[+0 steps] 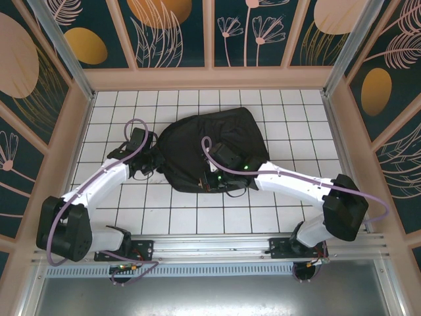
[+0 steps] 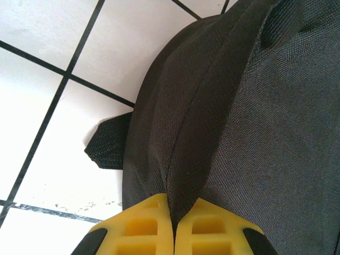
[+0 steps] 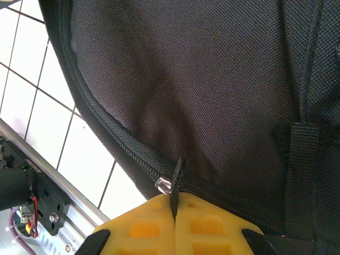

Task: Pack the student bag
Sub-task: Zip the student bag at the center of the table.

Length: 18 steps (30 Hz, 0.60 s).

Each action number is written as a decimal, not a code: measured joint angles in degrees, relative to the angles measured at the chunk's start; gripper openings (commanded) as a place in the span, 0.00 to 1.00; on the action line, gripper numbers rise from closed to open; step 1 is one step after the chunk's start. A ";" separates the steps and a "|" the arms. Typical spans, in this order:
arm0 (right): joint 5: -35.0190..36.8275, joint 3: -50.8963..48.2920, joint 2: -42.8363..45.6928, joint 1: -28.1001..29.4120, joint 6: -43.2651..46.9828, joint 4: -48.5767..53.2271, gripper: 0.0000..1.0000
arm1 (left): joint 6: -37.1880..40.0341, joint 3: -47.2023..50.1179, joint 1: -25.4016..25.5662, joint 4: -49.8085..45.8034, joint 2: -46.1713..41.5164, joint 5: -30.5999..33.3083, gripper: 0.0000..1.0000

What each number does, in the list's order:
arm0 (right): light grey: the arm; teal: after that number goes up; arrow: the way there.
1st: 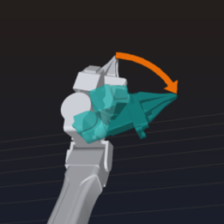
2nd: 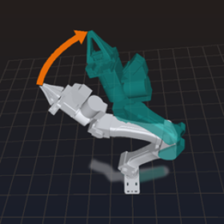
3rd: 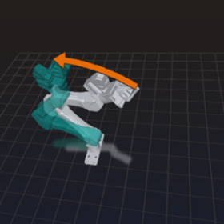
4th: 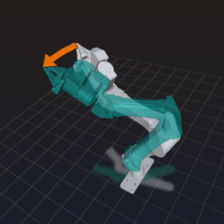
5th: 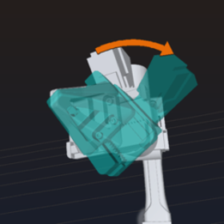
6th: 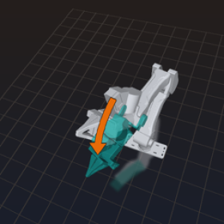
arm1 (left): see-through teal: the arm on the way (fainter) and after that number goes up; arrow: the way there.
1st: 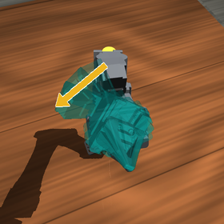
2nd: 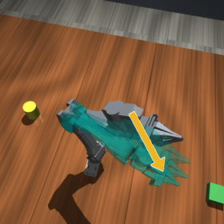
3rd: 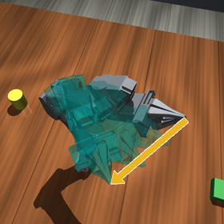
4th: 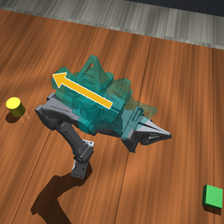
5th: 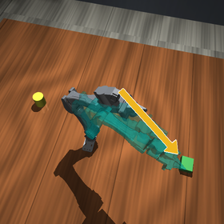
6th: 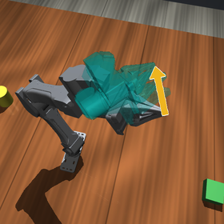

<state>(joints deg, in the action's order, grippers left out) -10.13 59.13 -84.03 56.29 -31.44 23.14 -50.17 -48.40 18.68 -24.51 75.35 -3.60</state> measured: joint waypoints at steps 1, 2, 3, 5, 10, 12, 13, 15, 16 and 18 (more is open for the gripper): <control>0.04 -0.02 -0.02 0.00 0.04 0.17 0.00 | 0.09 0.15 0.00 0.20 -0.13 -0.24 0.00; 0.04 -0.02 -0.02 -0.11 0.04 0.31 0.00 | 0.26 0.48 -0.02 0.55 -0.22 -0.72 0.00; -0.02 -0.02 -0.02 -0.09 0.04 0.31 0.00 | 0.46 0.98 -0.11 1.22 -0.33 -1.42 0.00; -0.46 -0.02 -0.02 -0.11 0.02 0.28 0.00 | 0.61 2.21 -0.24 2.69 -0.44 -2.71 0.00; -3.80 1.60 -1.40 -0.09 -0.02 0.04 0.02 | 0.66 3.17 2.51 4.48 -1.14 -3.43 0.13; -6.05 3.89 -3.67 -0.02 0.00 -0.07 0.05 | 0.76 3.41 4.35 5.18 -2.10 -3.58 0.20; -6.67 4.87 -4.70 0.07 0.04 -0.15 0.06 | 0.68 3.56 4.79 5.40 -2.49 -3.69 0.21; -7.32 7.04 -6.86 0.87 0.57 -0.13 0.06 | 0.66 3.82 5.31 5.40 -3.39 -3.48 0.24; -7.48 7.72 -7.56 1.36 1.01 -0.17 0.07 | 0.61 3.85 5.35 5.40 -3.69 -3.32 0.28; -7.89 7.98 -7.93 2.14 1.55 -0.22 0.14 | 0.68 3.85 5.33 5.38 -4.07 -3.04 0.36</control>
<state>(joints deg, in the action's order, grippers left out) -18.02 67.11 -91.96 58.43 -29.89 22.92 -49.50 -44.56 24.01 -19.14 71.29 -6.63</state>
